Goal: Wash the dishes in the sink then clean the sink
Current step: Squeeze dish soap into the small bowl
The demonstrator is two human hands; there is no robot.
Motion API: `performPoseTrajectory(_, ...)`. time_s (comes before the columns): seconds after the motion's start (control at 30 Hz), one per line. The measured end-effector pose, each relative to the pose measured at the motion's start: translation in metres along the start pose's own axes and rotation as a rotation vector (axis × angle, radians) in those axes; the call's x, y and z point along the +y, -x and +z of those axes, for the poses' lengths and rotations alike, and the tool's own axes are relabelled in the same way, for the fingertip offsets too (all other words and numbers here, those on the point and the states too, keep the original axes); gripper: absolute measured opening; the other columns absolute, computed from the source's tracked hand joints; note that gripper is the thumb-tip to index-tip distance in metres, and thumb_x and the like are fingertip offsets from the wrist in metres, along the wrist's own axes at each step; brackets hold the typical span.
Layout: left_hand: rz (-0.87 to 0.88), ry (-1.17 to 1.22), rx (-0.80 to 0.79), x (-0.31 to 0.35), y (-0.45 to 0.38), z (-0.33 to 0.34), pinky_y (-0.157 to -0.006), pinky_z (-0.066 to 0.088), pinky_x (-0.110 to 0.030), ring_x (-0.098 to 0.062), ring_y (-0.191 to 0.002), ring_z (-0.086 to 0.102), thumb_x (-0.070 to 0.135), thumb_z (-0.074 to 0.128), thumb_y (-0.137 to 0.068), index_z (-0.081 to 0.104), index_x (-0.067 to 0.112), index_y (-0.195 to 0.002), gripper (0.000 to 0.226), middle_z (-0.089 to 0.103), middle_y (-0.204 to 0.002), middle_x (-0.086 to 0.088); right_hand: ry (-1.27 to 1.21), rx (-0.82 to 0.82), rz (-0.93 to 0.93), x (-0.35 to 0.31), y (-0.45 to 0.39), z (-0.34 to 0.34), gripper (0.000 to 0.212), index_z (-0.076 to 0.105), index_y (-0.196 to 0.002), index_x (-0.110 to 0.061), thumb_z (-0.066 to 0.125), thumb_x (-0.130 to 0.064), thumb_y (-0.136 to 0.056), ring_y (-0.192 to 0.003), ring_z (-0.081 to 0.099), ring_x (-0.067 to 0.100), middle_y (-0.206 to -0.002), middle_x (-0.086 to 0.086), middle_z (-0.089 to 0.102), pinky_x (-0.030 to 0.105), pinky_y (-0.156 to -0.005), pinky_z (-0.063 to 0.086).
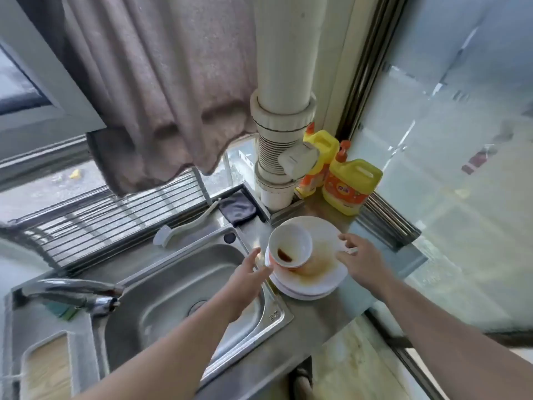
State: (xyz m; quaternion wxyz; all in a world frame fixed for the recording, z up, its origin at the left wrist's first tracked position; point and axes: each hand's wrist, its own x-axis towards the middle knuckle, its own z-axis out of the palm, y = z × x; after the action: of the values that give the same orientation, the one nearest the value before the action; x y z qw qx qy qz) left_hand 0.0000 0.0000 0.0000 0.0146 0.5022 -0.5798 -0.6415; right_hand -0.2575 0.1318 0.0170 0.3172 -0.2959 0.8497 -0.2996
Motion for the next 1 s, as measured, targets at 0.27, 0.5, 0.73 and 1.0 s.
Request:
performPoseTrajectory(0.27,-0.307,0.414,0.097,0.034,-0.056,0.045,-0.117,0.037,-0.047,-0.02,-0.126,0.054,0.072,0.024,-0.104,0.046,0.031,-0.147,0.063,0.061,-0.135,0.004,-0.083,-0.203,0.206,0.017,-0.069,0.008,0.097,0.011,-0.165,-0.027,0.066,-0.06,-0.093,-0.154,0.025,0.031,-0.17,0.004,0.02,0.053,-0.123,0.027)
performPoseTrajectory(0.5,-0.426,0.638,0.182,0.032,-0.075,0.05,-0.088,0.05,-0.039,-0.022,-0.096,0.065,0.069,0.044,-0.101,0.065,0.024,-0.125,0.055,0.072,-0.103,-0.003,-0.167,-0.254,0.252,0.016,-0.087,0.023,0.091,0.017,-0.162,-0.027,0.066,-0.06,-0.093,-0.144,0.038,0.031,-0.163,0.004,0.034,0.051,-0.114,0.036)
performPoseTrajectory(0.73,-0.446,0.693,0.14,0.023,-0.079,0.059,-0.075,0.059,-0.034,-0.025,-0.087,0.075,0.079,0.058,-0.084,0.071,0.024,-0.119,0.066,0.081,-0.093,-0.007,-0.279,-0.301,0.325,0.017,-0.084,0.03,0.098,0.019,-0.15,-0.054,0.067,-0.085,-0.071,-0.13,0.047,0.035,-0.151,-0.004,0.039,0.068,-0.097,0.05)
performPoseTrajectory(1.0,-0.381,0.73,0.202,0.014,-0.071,0.048,-0.062,0.06,-0.037,-0.033,-0.089,0.079,0.083,0.068,-0.053,0.06,0.034,-0.134,0.096,0.08,-0.104,-0.01,-0.34,-0.249,0.207,-0.009,-0.059,0.044,0.076,0.036,-0.134,-0.049,0.065,-0.076,-0.069,-0.104,0.053,0.012,-0.119,-0.018,0.05,0.057,-0.089,0.055)
